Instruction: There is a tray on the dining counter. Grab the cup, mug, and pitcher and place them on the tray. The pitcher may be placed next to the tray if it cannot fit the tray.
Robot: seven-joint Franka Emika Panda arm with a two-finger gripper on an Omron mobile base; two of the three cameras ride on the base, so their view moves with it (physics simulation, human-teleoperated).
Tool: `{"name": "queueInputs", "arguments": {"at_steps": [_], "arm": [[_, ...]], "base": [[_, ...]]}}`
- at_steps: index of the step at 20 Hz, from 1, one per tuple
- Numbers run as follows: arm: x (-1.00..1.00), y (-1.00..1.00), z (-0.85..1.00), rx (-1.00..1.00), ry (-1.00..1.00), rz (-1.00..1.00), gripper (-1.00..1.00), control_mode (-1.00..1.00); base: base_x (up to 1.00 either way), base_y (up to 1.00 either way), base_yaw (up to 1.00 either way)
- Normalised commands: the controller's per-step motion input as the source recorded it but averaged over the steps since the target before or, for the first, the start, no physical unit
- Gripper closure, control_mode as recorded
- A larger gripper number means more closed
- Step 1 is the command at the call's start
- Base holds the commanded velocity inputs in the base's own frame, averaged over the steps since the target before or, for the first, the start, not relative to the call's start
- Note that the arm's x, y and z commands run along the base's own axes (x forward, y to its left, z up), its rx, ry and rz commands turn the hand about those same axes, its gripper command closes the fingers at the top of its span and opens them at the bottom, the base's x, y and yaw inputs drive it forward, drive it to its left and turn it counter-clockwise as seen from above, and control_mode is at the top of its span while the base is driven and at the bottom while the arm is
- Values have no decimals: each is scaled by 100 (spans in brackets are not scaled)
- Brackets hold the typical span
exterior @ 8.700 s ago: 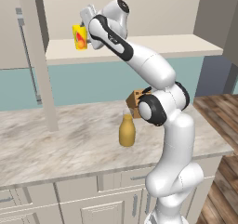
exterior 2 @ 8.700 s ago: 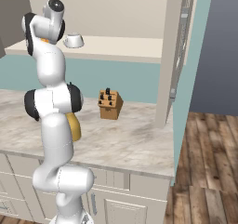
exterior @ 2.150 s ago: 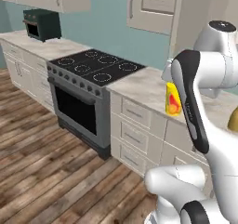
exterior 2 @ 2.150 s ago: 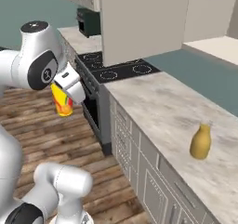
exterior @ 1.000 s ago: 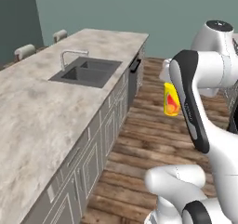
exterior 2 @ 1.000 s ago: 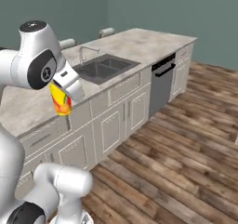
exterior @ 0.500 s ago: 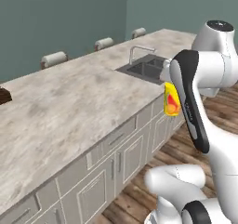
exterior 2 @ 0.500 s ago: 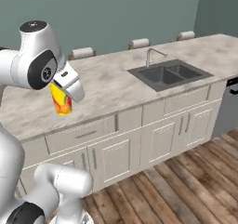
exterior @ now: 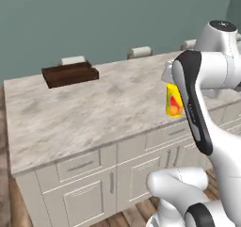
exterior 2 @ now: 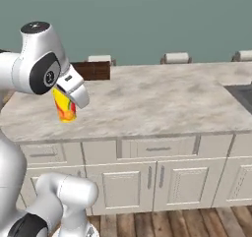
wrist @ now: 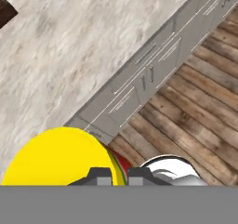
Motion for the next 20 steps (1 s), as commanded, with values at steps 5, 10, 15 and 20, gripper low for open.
{"name": "queueInputs", "arguments": {"at_steps": [5,10,15,20], "arm": [[0,0,0,0,0,0,100,100],[0,0,0,0,0,0,100,100],[0,0,0,0,0,0,100,100],[0,0,0,0,0,0,100,100]], "base": [[-5,75,58],[-5,100,35],[7,100,11],[22,100,0]]}}
